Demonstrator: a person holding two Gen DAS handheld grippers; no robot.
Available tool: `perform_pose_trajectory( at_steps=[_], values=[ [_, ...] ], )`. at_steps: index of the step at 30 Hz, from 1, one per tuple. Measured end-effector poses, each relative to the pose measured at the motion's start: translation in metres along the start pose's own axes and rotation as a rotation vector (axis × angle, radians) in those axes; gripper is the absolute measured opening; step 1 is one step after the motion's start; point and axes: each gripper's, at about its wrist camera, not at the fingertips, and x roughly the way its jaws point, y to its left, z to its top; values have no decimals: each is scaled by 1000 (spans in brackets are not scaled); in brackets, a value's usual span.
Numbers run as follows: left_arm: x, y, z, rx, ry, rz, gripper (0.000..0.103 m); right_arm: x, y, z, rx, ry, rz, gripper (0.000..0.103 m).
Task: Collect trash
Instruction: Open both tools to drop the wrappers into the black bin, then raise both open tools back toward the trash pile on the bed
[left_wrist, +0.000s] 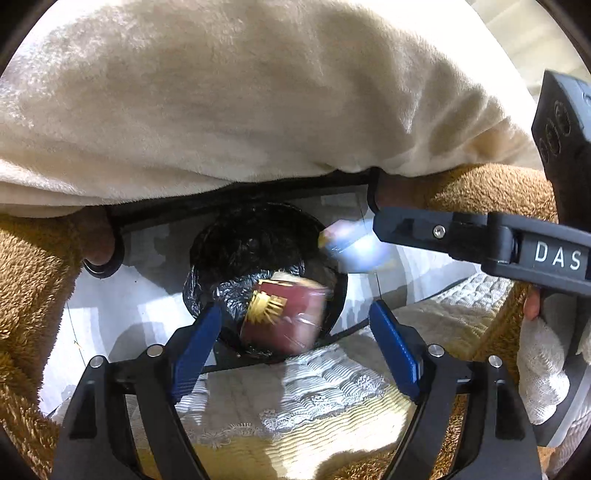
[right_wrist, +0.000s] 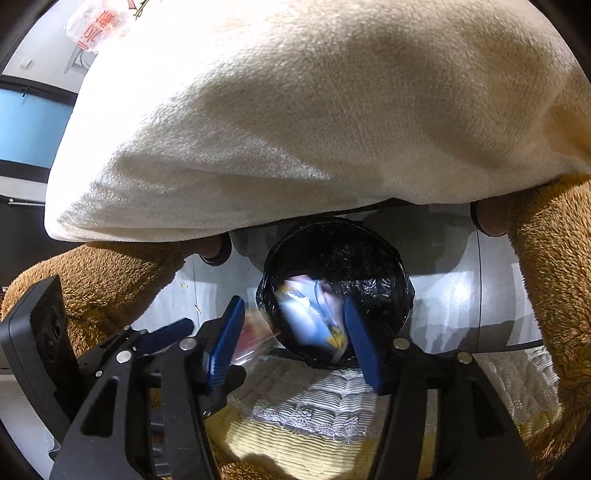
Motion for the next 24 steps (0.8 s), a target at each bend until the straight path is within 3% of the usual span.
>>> perform_pose_trajectory(
  at_steps=[16,24],
  values=[
    [-10,-4,-1,19,-44,-12,81,-7,2,-3,-14,-29,10,57],
    [-41,-4,-7,33,-154,-45,81,-38,9,-14,-79,-145,49,57]
  ],
)
